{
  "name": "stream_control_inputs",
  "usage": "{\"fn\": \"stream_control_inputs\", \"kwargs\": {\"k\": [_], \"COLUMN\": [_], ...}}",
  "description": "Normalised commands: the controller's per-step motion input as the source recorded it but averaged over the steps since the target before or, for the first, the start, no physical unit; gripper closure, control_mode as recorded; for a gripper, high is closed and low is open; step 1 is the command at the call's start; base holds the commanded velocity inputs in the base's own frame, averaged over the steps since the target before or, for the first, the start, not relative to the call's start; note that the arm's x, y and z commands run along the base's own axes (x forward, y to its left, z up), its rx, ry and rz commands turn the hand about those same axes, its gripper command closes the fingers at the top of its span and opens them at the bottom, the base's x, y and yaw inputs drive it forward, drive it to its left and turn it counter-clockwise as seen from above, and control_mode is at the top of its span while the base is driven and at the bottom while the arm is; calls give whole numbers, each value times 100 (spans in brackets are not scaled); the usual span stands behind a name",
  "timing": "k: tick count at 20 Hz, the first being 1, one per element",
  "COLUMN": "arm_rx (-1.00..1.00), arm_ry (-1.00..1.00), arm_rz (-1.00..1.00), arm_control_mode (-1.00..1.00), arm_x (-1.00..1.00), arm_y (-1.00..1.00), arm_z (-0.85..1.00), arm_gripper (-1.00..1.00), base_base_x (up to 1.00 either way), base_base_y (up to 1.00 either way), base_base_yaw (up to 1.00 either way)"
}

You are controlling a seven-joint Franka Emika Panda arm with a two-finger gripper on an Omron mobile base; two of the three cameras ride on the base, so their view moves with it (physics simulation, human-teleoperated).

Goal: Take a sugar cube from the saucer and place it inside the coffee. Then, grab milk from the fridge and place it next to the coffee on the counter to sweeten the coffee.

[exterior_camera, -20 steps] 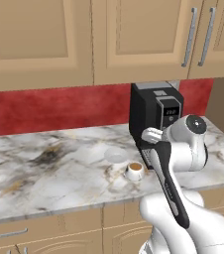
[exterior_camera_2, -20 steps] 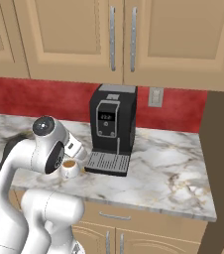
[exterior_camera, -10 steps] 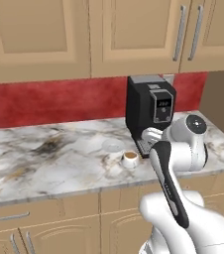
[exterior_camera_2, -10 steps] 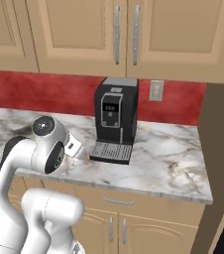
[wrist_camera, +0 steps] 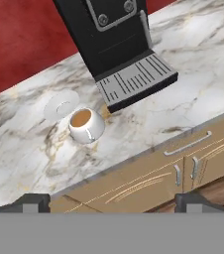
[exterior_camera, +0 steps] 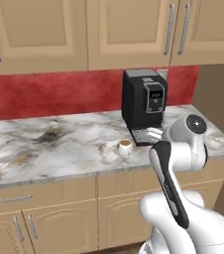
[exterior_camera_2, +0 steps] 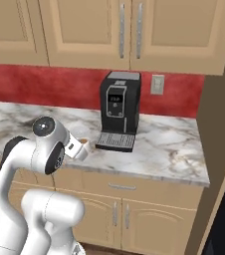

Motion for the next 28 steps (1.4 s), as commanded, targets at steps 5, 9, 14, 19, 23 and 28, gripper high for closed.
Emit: {"fn": "stream_control_inputs", "kwargs": {"k": [5,9,14,19,23,28], "arm_rx": [0,0,0,0,0,0], "arm_ry": [0,0,0,0,0,0], "arm_rz": [0,0,0,0,0,0], "arm_control_mode": [100,100,100,100,100,100], "arm_x": [0,0,0,0,0,0], "arm_y": [0,0,0,0,0,0], "arm_z": [0,0,0,0,0,0], "arm_gripper": [-100,-100,-100,-100,-100,-100], "base_base_x": [-49,-47,-46,-45,-49,-62], "base_base_y": [0,0,0,0,0,-1], "base_base_yaw": [0,0,0,0,0,0]}}
